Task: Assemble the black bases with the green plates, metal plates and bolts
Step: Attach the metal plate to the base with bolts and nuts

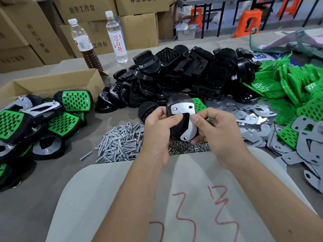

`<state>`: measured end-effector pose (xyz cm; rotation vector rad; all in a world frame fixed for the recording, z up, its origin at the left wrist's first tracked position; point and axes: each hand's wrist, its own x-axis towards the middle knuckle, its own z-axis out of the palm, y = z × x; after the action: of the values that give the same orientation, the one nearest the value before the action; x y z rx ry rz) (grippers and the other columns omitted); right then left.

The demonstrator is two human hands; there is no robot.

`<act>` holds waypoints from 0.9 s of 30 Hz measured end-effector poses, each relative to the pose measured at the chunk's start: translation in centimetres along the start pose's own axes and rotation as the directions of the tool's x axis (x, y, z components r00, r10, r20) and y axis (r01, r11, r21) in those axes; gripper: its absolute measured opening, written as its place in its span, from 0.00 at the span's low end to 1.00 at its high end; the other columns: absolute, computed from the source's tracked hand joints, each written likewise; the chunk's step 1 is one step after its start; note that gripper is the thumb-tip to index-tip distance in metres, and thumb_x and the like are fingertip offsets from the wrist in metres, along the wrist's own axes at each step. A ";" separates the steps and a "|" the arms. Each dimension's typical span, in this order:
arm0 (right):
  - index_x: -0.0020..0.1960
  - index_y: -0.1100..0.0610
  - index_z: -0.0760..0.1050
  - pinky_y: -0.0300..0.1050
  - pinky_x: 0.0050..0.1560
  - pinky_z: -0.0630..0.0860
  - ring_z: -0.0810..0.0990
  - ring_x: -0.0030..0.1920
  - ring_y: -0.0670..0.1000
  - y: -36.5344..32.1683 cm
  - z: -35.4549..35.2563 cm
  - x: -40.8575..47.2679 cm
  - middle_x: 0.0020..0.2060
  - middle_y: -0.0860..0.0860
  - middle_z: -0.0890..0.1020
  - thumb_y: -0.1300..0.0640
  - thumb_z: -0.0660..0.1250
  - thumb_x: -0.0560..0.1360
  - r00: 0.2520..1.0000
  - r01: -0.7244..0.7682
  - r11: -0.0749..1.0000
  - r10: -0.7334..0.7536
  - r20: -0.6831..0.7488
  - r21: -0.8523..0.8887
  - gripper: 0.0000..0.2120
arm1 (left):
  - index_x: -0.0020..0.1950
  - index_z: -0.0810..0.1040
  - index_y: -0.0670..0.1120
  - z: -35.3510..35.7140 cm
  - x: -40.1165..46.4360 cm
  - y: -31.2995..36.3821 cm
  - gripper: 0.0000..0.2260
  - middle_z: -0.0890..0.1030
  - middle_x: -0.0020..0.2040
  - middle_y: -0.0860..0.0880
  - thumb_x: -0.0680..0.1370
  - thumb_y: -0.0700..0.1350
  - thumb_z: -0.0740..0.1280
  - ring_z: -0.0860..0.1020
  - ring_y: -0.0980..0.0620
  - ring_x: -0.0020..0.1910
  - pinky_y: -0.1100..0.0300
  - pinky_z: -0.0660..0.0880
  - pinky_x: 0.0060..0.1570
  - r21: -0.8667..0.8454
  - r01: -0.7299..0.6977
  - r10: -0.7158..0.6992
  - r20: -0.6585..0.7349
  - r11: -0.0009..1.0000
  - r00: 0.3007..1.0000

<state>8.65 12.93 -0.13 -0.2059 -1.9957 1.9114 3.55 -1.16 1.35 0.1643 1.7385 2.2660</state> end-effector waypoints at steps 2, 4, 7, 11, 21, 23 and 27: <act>0.40 0.56 0.80 0.55 0.35 0.84 0.80 0.25 0.54 0.0 -0.1 0.1 0.25 0.50 0.74 0.59 0.71 0.81 1.000 0.002 1.000 -0.002 -0.017 0.013 0.11 | 0.48 0.82 0.46 -0.2 0.1 0.1 0.05 0.85 0.45 0.46 0.76 0.36 0.70 0.83 0.45 0.45 0.49 0.79 0.44 0.004 -0.012 0.012 0.020 1.000 1.000; 0.41 0.58 0.80 0.54 0.34 0.85 0.81 0.25 0.55 0.0 -0.1 0.1 0.27 0.55 0.71 0.59 0.71 0.81 1.000 0.006 1.000 -0.006 -0.024 0.019 0.10 | 0.49 0.82 0.45 -0.4 0.3 0.2 0.09 0.85 0.46 0.46 0.78 0.32 0.68 0.83 0.45 0.46 0.48 0.79 0.45 0.017 -0.018 0.018 0.021 1.000 1.000; 0.42 0.60 0.79 0.52 0.33 0.85 0.81 0.26 0.53 -0.1 0.1 0.1 0.26 0.47 0.76 0.61 0.70 0.82 1.000 0.019 1.000 -0.019 0.006 0.009 0.10 | 0.51 0.83 0.43 -0.3 0.5 0.0 0.07 0.84 0.47 0.44 0.78 0.32 0.69 0.82 0.45 0.48 0.43 0.78 0.53 0.050 -0.062 0.064 -0.027 0.997 0.998; 0.41 0.62 0.79 0.45 0.31 0.82 0.80 0.26 0.50 -0.1 0.3 0.1 0.28 0.42 0.77 0.63 0.70 0.81 0.999 0.040 0.999 -0.040 0.010 0.006 0.10 | 0.49 0.82 0.45 0.2 0.6 -0.4 0.06 0.85 0.46 0.47 0.79 0.33 0.72 0.81 0.50 0.47 0.48 0.78 0.53 0.094 -0.124 0.131 -0.076 0.988 0.988; 0.41 0.62 0.80 0.54 0.33 0.85 0.81 0.26 0.50 0.2 0.6 0.0 0.25 0.43 0.76 0.61 0.71 0.81 1.000 -0.003 0.999 0.003 -0.005 -0.039 0.10 | 0.47 0.80 0.48 0.3 0.4 -0.6 0.11 0.84 0.43 0.50 0.79 0.31 0.69 0.80 0.53 0.44 0.56 0.78 0.46 0.075 -0.179 0.182 -0.040 0.981 0.982; 0.42 0.62 0.81 0.62 0.35 0.85 0.82 0.26 0.52 0.2 0.6 -0.1 0.26 0.45 0.77 0.60 0.72 0.81 1.000 -0.017 0.998 0.015 -0.023 -0.063 0.10 | 0.48 0.80 0.47 0.2 0.3 -0.5 0.10 0.84 0.44 0.49 0.79 0.31 0.68 0.80 0.53 0.44 0.57 0.78 0.46 0.070 -0.169 0.171 -0.012 0.983 0.985; 0.42 0.64 0.80 0.70 0.37 0.83 0.82 0.24 0.51 0.2 0.5 0.0 0.25 0.45 0.80 0.59 0.72 0.81 0.997 -0.057 0.994 0.051 -0.060 -0.094 0.11 | 0.46 0.78 0.46 0.1 0.2 -0.3 0.06 0.83 0.44 0.47 0.72 0.37 0.70 0.80 0.48 0.45 0.52 0.76 0.46 0.034 -0.089 0.088 0.029 0.995 0.996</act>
<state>8.44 12.46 -0.31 -0.3402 -2.0649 1.8218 3.44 -0.96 1.10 0.2838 1.7914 2.2839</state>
